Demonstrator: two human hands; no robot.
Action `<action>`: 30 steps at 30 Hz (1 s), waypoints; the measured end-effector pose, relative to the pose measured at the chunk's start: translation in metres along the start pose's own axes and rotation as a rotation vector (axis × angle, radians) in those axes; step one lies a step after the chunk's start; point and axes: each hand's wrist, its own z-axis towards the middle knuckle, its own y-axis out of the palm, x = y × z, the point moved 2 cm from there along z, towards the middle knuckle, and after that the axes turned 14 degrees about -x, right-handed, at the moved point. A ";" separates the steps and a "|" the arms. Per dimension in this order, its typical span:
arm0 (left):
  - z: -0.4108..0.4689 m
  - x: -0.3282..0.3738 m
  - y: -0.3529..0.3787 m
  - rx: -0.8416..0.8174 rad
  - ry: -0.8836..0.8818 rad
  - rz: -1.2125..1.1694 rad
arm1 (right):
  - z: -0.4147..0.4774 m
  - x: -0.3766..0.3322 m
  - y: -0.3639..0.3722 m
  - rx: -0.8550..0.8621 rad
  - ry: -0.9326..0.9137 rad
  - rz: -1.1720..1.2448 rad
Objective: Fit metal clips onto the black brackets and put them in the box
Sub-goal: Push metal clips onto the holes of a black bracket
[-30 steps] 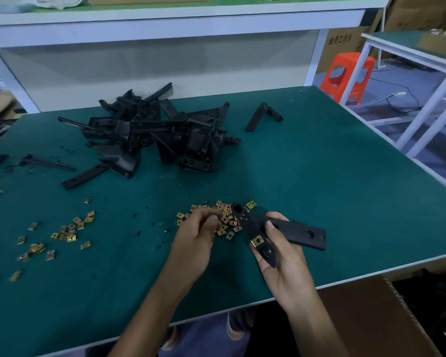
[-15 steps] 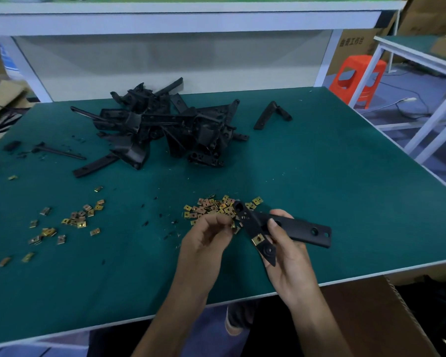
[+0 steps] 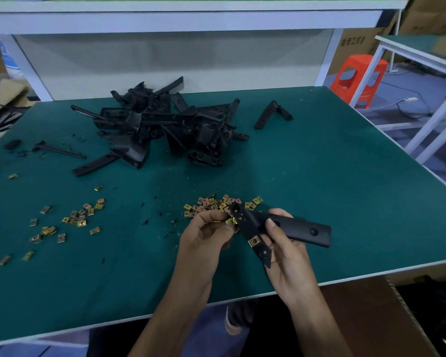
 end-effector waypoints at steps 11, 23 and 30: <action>0.000 0.000 -0.002 -0.002 0.002 -0.036 | -0.001 0.001 0.000 -0.035 -0.028 -0.059; 0.001 0.000 -0.008 0.036 -0.069 -0.071 | 0.000 0.005 -0.003 -0.087 -0.056 -0.106; 0.006 0.008 -0.019 -0.022 -0.150 -0.006 | 0.002 0.010 -0.007 -0.140 -0.025 -0.170</action>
